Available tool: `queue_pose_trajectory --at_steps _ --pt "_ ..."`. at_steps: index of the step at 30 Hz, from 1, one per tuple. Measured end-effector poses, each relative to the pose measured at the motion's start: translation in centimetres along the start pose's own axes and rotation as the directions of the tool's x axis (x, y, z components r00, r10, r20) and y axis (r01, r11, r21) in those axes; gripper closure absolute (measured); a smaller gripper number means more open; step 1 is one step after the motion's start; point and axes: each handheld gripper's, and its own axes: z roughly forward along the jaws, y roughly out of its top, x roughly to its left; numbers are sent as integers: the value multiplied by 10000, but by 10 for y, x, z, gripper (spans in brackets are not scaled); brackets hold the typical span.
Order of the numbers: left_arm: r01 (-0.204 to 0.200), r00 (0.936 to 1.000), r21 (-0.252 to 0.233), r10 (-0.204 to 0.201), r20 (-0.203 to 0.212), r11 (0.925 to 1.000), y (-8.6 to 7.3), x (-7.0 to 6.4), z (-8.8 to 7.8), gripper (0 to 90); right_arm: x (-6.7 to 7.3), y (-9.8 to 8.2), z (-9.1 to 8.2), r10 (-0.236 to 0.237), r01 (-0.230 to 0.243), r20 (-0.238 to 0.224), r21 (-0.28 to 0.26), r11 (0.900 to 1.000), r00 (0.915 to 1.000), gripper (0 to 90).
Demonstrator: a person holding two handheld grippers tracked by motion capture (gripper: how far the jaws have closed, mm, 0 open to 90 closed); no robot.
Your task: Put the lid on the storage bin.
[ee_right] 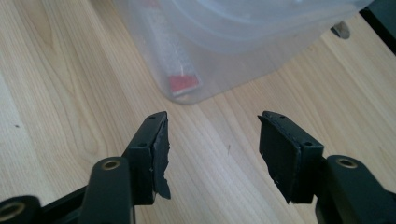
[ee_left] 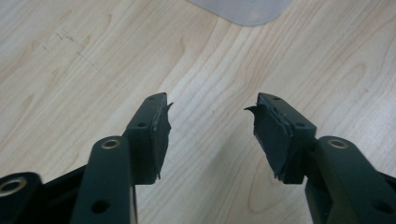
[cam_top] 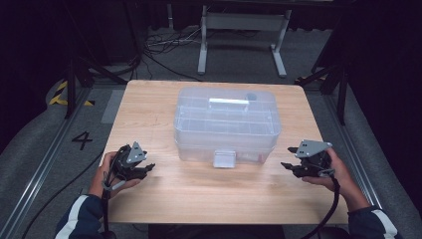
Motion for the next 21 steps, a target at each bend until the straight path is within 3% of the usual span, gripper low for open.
queue_pose_trajectory --at_steps 4,12,17,21 --pt "212 9996 -116 -210 163 9997 -8 -2 0 435 1 -8 3 54 -54 34 81 10000 10000 397" --pt "768 9970 -114 -768 15 9970 -23 -4 -2 320 5 -26 8 108 -107 -31 150 9998 9999 366" --pt "968 9953 -240 -966 86 9950 -33 -4 -3 258 3 -42 10 548 -548 9 -10 9985 9985 346" --pt "1059 9943 49 -1059 105 9944 -42 -3 0 242 0 -58 10 1065 -1061 207 -162 9942 9941 335"
